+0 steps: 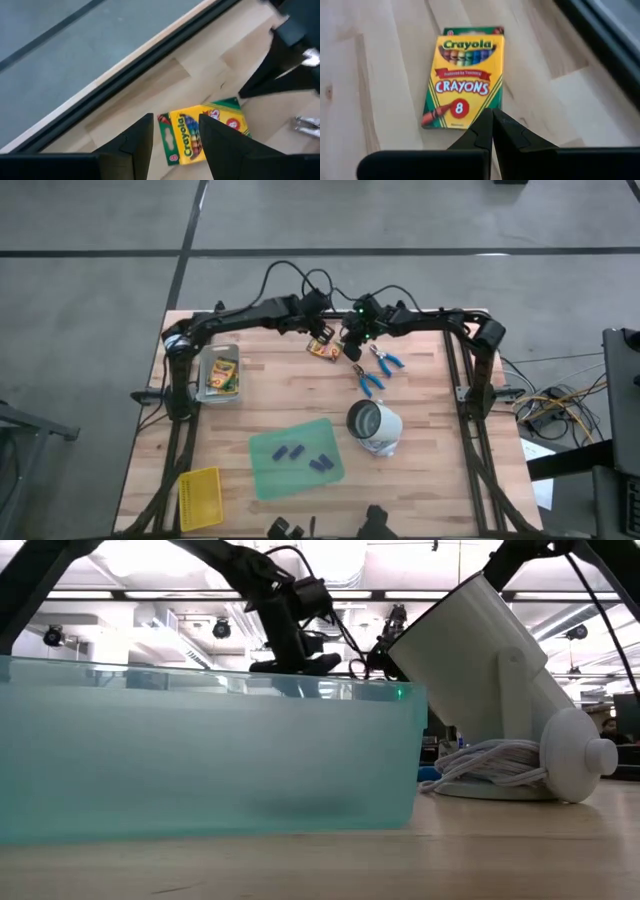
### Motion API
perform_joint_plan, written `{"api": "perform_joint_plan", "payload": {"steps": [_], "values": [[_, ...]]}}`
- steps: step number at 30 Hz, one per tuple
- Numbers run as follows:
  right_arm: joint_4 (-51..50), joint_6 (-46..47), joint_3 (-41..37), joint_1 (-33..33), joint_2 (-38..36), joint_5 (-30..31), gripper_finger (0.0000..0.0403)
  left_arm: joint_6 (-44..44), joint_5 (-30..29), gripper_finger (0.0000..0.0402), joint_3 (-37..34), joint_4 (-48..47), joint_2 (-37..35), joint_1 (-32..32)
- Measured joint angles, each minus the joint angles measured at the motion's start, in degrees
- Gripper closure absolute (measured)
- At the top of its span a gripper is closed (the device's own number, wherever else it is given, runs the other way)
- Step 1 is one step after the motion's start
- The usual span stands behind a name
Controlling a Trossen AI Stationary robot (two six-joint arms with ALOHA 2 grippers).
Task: Pick & Place School Supplies
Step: Put the yellow crayon box into the gray bin
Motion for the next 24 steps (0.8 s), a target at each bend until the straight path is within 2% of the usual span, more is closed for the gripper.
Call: {"api": "perform_joint_plan", "payload": {"steps": [9, 17, 24], "values": [[0.3, 4.7, 0.2, 1.3, 2.9, -2.4, 0.0394, -0.1, 0.2, 0.0239, 0.3, 0.1, -0.4, 0.0], [-0.8, 4.5, 5.4, 2.3, 6.4, -2.3, 0.0394, -0.2, 0.2, 0.0239, 0.2, -0.4, -0.5, 0.0], [-10.4, 5.8, 10.2, 1.2, 8.3, -1.6, 0.0394, -0.8, -0.1, 0.0239, 0.2, -3.0, -0.7, 0.0]]}}
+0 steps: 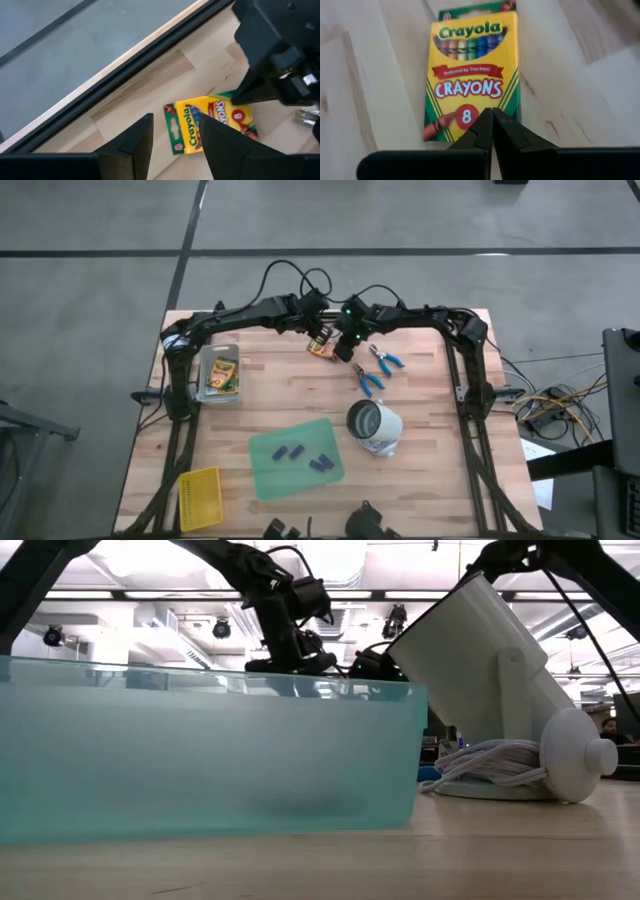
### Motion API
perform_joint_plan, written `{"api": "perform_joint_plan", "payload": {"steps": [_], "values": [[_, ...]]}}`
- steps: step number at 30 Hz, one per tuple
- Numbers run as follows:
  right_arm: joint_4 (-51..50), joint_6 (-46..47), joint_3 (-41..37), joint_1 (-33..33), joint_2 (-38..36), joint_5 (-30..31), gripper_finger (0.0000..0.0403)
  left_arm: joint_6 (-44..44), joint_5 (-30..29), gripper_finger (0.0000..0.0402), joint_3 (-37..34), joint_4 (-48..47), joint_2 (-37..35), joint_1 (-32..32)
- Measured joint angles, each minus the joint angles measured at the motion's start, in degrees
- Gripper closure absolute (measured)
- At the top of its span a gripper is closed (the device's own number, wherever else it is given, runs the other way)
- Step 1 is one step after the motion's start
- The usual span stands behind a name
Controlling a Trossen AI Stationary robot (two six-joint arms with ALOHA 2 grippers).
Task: Pick & Place School Supplies
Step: Put the yellow crayon box into the gray bin
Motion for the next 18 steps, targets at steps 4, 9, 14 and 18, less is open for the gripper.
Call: {"api": "perform_joint_plan", "payload": {"steps": [4, 9, 14, 18], "values": [[-7.2, 0.3, 3.0, 0.0, 1.1, -0.2, 0.0394, -0.1, -1.0, 0.0239, 0.0, -0.5, 0.0, 0.0], [-8.5, 1.0, 3.1, 0.1, 1.4, -6.7, 0.0394, -0.3, -1.0, 0.0239, 0.0, -1.1, 0.0, 0.0], [-8.9, 3.4, 2.5, 0.9, 1.6, -13.4, 0.0394, -4.1, -1.0, 0.0239, 0.2, -8.6, -0.1, 0.0], [-9.1, 1.8, 1.4, 2.0, 1.6, -16.4, 0.0394, -7.7, -1.1, 0.0239, 0.7, -16.7, -0.1, 0.0]]}}
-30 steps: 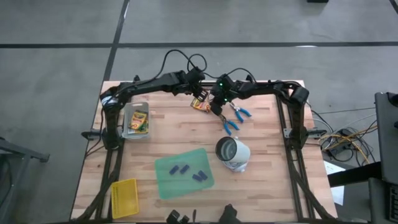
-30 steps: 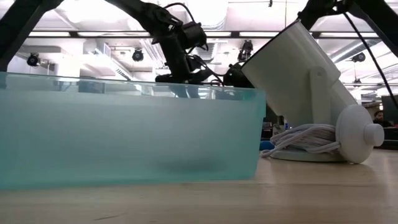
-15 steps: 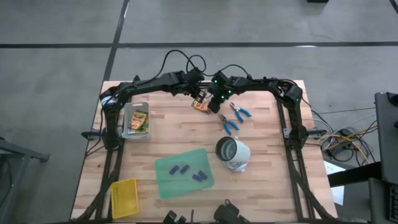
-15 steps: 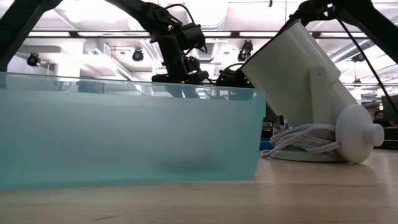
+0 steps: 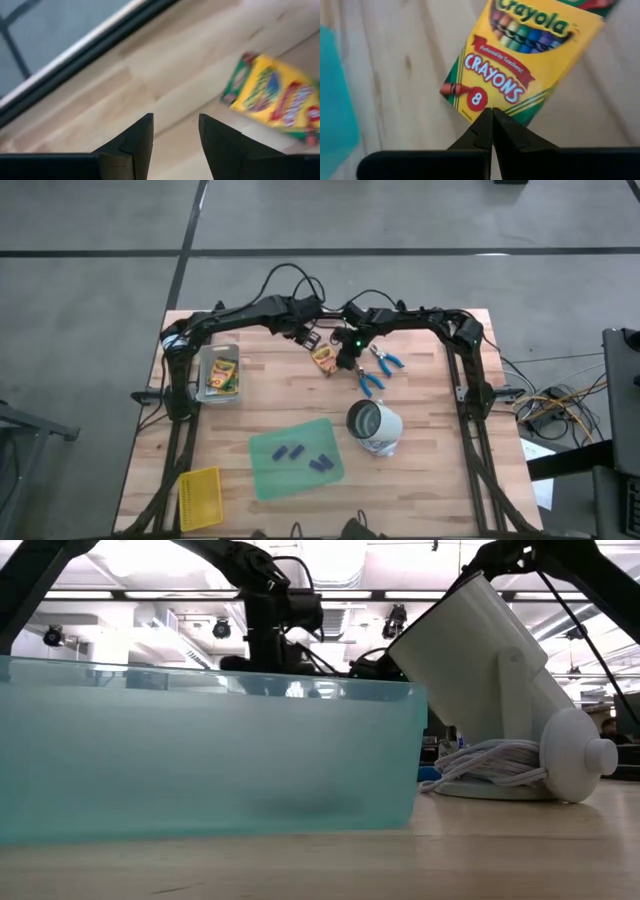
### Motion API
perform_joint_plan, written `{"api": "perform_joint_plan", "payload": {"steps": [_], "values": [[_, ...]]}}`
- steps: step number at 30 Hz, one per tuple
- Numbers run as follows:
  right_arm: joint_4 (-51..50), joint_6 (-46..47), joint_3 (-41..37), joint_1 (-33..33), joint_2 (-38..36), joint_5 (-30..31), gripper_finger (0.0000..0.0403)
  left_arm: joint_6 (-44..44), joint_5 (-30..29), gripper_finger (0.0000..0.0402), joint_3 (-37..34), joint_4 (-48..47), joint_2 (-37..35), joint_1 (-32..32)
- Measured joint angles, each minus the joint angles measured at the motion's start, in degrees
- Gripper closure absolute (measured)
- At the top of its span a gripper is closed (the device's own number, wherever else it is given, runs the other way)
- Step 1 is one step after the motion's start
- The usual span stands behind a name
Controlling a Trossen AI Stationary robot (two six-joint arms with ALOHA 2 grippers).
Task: Pick & Place School Supplies
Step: Put the yellow crayon box into the gray bin
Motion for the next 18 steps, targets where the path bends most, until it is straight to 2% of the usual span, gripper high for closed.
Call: {"api": "perform_joint_plan", "payload": {"steps": [8, 13, 18], "values": [[-2.1, -3.4, -0.1, 1.9, -0.2, 1.3, 0.0394, -0.6, 0.1, 0.0239, 0.0, -4.2, 0.0, 0.0], [-2.7, -4.3, -0.2, 2.2, -0.4, -0.6, 0.0394, -1.0, 4.8, 0.0239, 0.0, -4.2, -0.1, 0.0], [-2.2, -6.2, -0.3, 2.4, -2.1, -0.6, 0.0394, -1.0, 5.7, 0.0239, 0.0, -4.2, -1.0, -0.1]]}}
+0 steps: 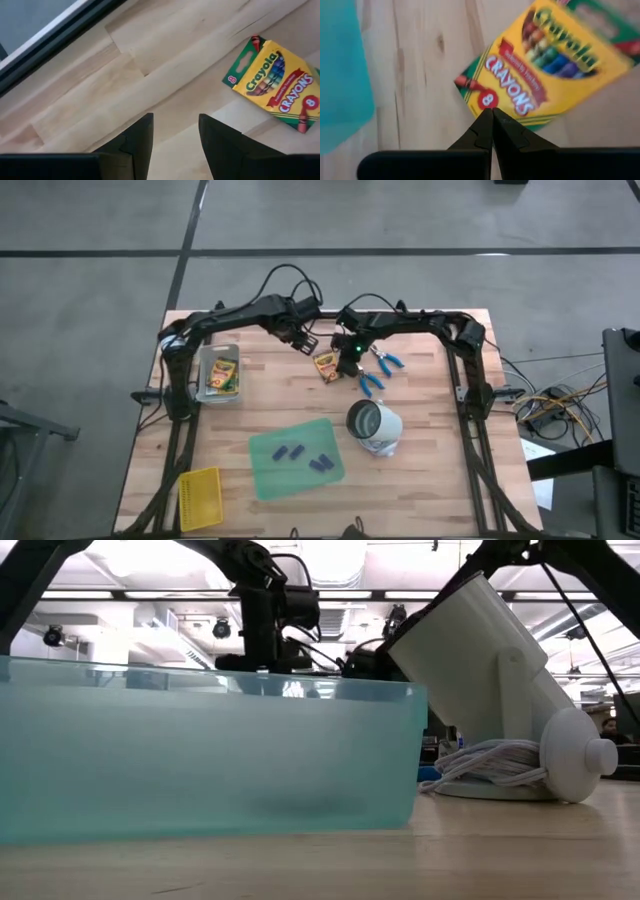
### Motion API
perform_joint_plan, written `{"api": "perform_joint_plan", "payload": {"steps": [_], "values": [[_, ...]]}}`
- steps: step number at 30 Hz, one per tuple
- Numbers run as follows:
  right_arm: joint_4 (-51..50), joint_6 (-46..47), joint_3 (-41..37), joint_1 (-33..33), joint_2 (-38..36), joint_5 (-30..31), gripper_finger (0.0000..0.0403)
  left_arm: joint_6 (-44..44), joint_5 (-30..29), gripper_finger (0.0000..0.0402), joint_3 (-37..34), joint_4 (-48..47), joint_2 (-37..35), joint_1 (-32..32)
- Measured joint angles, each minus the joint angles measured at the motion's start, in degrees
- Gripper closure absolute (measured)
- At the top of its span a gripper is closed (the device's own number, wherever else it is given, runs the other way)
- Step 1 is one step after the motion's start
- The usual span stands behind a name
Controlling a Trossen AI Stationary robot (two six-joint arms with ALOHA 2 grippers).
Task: Pick & Place School Supplies
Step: Put the yellow crayon box into the gray bin
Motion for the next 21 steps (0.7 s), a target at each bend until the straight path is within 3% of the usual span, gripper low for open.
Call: {"api": "perform_joint_plan", "payload": {"steps": [13, 21], "values": [[9.8, 1.1, 0.0, -0.8, -4.9, 1.5, 0.0394, 3.6, -0.4, 0.0261, 0.0, 6.2, -3.2, -0.5], [12.0, 2.4, 0.1, -5.4, -7.7, 1.3, 0.0394, 3.7, -2.0, 0.0262, -0.1, 7.5, -3.4, -1.2]]}}
